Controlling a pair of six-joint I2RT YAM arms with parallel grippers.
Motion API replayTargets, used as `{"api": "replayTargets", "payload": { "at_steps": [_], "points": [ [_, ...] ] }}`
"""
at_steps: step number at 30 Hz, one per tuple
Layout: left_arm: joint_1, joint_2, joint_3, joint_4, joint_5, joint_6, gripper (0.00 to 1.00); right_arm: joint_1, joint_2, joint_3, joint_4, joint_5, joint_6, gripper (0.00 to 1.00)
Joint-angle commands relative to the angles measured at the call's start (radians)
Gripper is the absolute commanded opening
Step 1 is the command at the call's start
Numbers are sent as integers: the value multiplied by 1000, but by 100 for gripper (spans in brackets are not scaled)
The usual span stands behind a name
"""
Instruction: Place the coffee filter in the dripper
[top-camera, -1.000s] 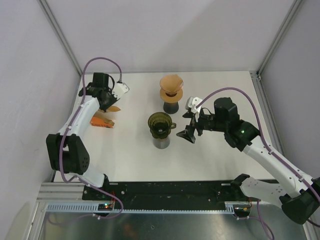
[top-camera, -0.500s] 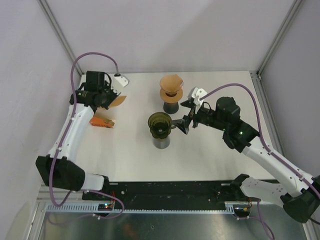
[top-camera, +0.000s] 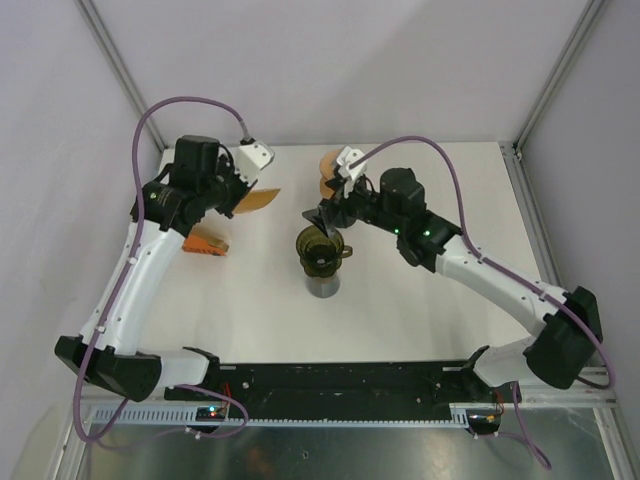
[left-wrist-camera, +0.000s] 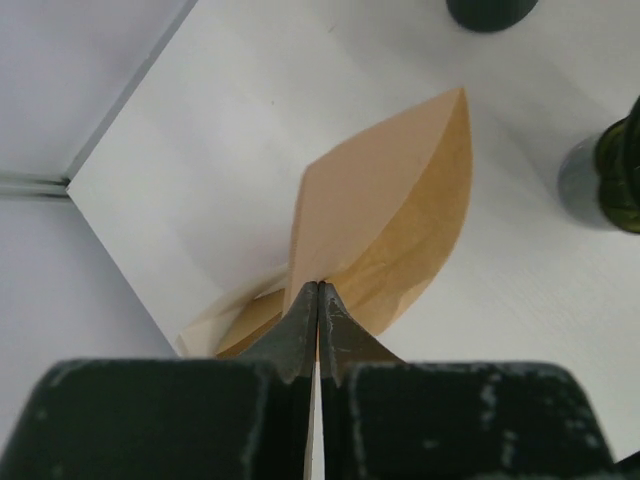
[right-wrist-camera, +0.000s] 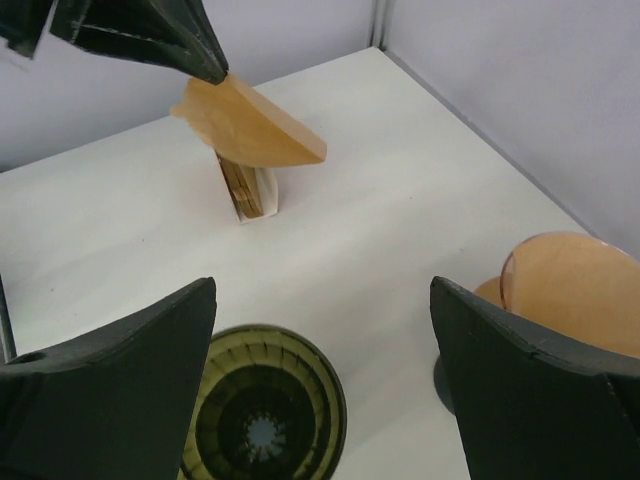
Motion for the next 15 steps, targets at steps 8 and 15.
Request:
{"api": "replayTargets", "payload": {
  "at_steps": [8, 15],
  "points": [
    [-26, 24, 210, 28, 30, -417, 0, 17, 78, 101, 236, 262, 418, 90],
    [-55, 9, 174, 128, -56, -475, 0, 32, 186, 140, 404, 247, 641, 86]
  ]
}}
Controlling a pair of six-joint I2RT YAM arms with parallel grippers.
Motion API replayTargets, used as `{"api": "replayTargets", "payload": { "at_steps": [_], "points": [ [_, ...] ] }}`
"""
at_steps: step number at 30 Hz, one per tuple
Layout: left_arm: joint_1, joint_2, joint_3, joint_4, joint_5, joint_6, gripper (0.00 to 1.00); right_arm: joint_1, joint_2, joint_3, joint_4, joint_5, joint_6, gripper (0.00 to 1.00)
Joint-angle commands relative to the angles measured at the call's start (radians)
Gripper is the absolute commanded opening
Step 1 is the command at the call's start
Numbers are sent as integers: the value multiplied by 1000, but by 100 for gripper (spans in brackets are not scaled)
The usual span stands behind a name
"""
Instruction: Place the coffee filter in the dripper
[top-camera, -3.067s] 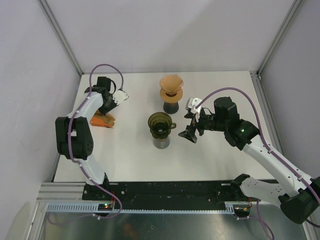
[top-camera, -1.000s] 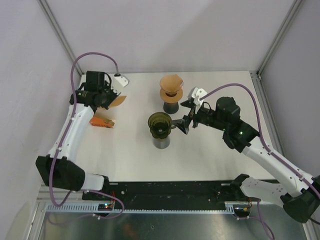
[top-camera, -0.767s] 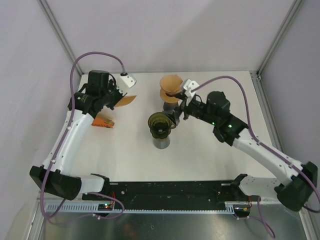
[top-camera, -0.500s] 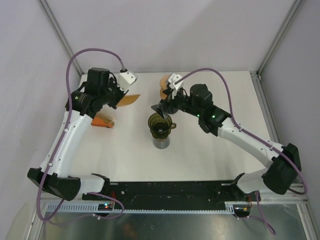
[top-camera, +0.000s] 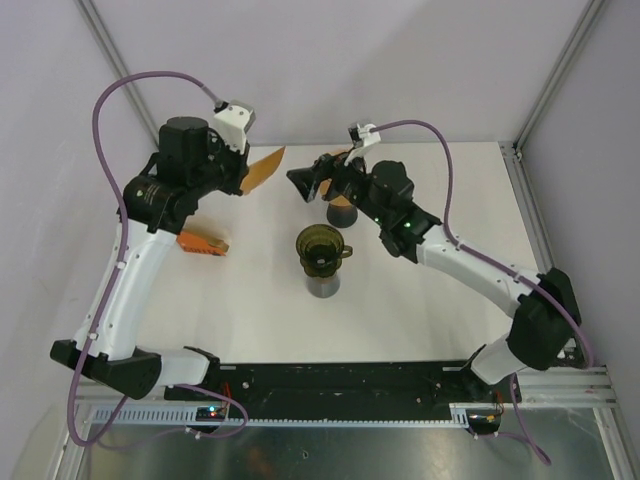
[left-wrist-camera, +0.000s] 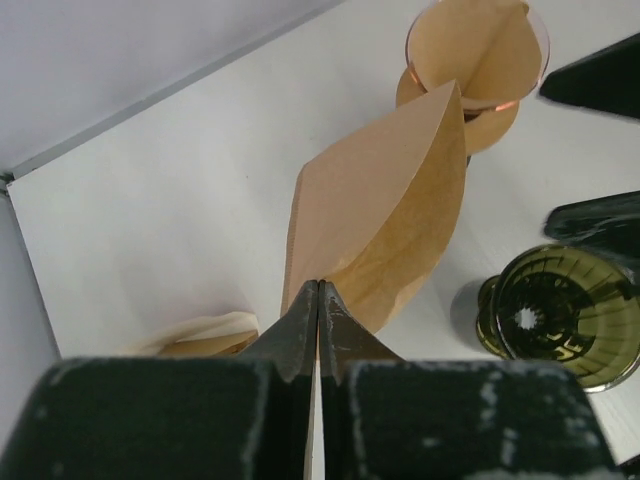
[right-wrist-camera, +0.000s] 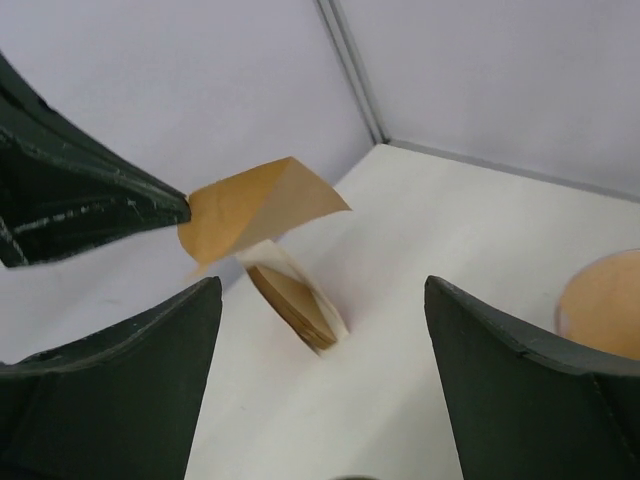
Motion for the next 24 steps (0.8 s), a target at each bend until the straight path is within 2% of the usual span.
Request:
{"api": "replayTargets", "payload": {
  "at_steps": [1, 5, 12, 17, 21, 24],
  "points": [
    [-25, -10, -6, 95, -68, -90, 0, 24, 78, 96, 152, 19, 168, 86],
    [-32, -12, -10, 130, -89, -105, 0, 35, 161, 183, 127, -2, 217, 86],
    [-39, -8, -21, 156, -87, -119, 0, 59, 235, 243, 127, 19, 245, 85],
    [-41, -14, -20, 159, -69, -130, 0, 48, 287, 281, 105, 28, 276, 78],
    [-42, -24, -30, 154, -29, -149, 0, 39, 306, 303, 103, 32, 275, 64],
    [-42, -29, -29, 145, -9, -152, 0, 23, 306, 302, 93, 26, 283, 41]
  ]
}}
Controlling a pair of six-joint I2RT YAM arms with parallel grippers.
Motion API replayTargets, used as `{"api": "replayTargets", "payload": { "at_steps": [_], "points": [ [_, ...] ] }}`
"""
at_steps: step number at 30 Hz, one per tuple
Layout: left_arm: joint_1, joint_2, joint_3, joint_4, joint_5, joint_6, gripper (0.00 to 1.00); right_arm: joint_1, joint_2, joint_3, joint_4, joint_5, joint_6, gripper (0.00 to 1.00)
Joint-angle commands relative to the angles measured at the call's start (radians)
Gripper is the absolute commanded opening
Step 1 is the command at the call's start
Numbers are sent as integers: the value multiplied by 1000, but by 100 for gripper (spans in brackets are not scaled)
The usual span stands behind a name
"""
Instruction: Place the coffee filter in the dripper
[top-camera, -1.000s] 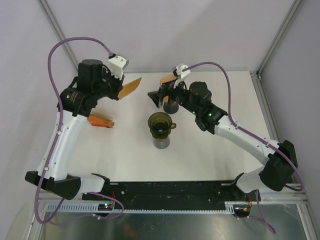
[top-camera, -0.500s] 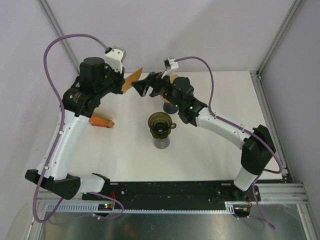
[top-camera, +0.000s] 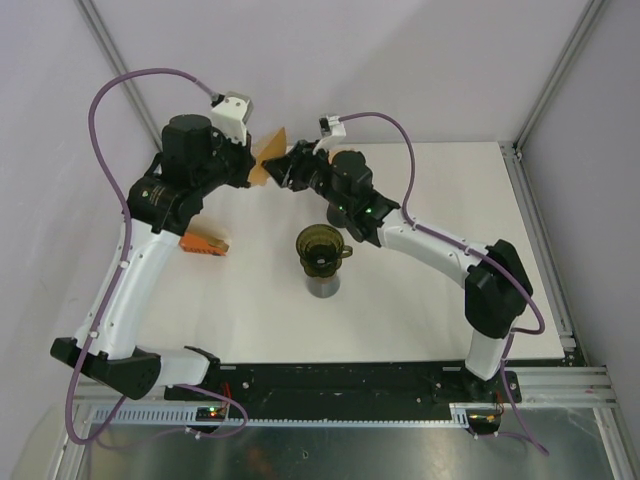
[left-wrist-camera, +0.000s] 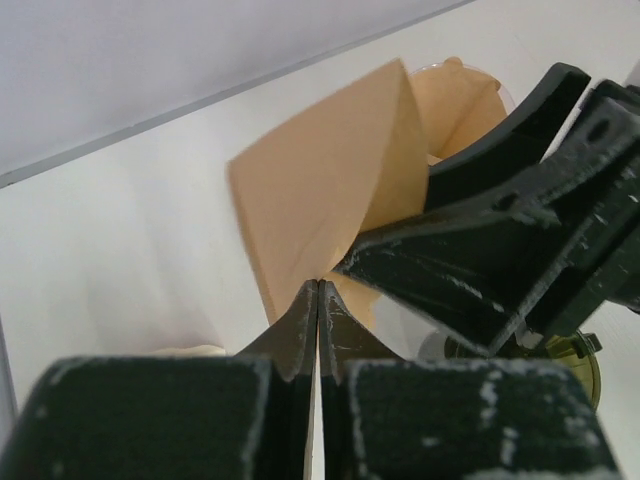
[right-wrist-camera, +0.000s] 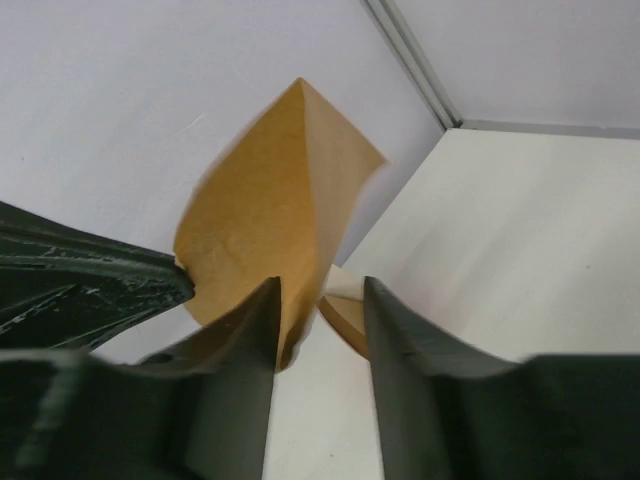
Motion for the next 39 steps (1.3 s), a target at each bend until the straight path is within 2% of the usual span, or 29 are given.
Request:
{"api": "replayTargets", "payload": {
  "at_steps": [1, 4, 6, 9, 12, 14, 16, 18, 22, 28, 39],
  "points": [
    [-8, -29, -4, 19, 44, -32, 0, -29, -2, 45, 23, 15, 25, 33],
    [-8, -27, 3, 7, 62, -32, 0, -48, -19, 22, 26, 13, 29, 8],
    [-9, -25, 4, 0, 82, -32, 0, -54, -31, 17, 13, 16, 9, 2],
    [-8, -23, 4, -12, 107, -32, 5, -59, -57, 17, -35, 18, -47, 0],
    [-8, -30, 21, -35, 123, -26, 40, -66, -94, 34, -123, 8, -140, 0],
    [-9, -35, 45, -55, 132, -20, 61, -72, -111, 82, -247, -15, -223, 0],
    [-8, -40, 75, -78, 133, -11, 74, -75, -118, 163, -435, -40, -313, 0],
    [-7, -45, 101, -100, 123, 3, 82, -76, -118, 261, -640, -56, -397, 0],
    [-6, -54, 116, -119, 75, 28, 88, -76, -120, 430, -1035, -77, -507, 0],
    [-3, -57, 86, -121, 79, 28, 89, -75, -126, 569, -1419, -58, -541, 0],
    [-5, -52, 33, -119, 99, 42, 90, -18, -78, 659, -1713, -53, -558, 0]
  ]
}}
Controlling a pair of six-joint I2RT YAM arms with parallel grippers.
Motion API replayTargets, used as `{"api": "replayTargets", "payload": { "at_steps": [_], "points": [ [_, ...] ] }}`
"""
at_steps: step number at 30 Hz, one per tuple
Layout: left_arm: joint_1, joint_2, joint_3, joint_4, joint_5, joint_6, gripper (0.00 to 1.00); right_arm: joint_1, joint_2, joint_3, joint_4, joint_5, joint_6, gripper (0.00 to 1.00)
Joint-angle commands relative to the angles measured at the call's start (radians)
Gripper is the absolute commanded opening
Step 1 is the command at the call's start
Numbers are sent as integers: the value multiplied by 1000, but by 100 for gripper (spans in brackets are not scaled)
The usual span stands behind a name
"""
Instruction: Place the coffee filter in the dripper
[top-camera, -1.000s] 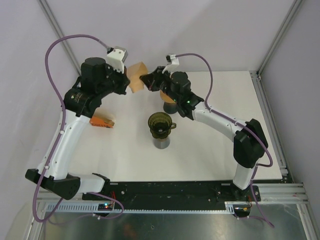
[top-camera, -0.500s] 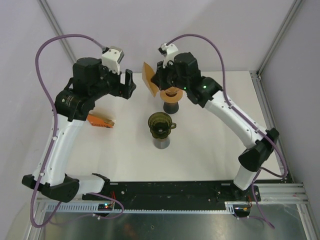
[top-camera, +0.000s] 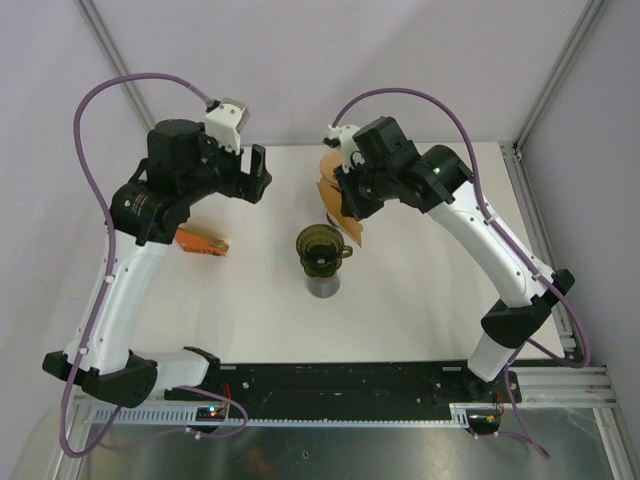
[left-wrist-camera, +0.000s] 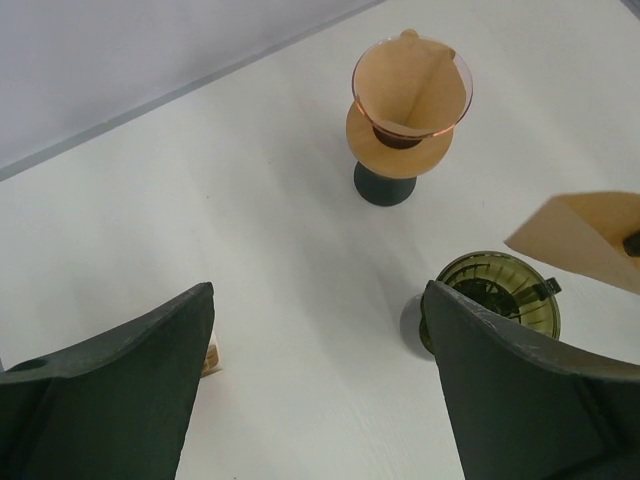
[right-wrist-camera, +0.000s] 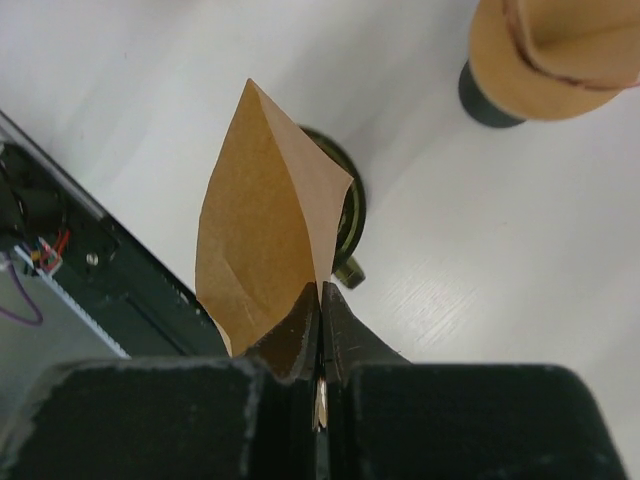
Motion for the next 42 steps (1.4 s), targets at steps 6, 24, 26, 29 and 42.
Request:
{"api": "replayTargets", "payload": {
  "at_steps": [6, 24, 26, 29, 42],
  "points": [
    [-2, -3, -56, 1, 37, 25, 90, 52, 119, 128, -220, -39, -67, 0],
    [-2, 7, -105, 8, 19, 53, 91, 59, 286, 218, -240, -90, -102, 0],
    [-2, 9, -112, 9, 20, 53, 91, 61, 293, 220, -240, -88, -101, 0],
    [-3, 10, -126, 12, 34, 51, 91, 67, 308, 220, -237, -86, -99, 0],
    [-3, 78, -219, 16, 250, -33, 87, 73, 318, 218, -229, -56, -85, 0]
  ]
}}
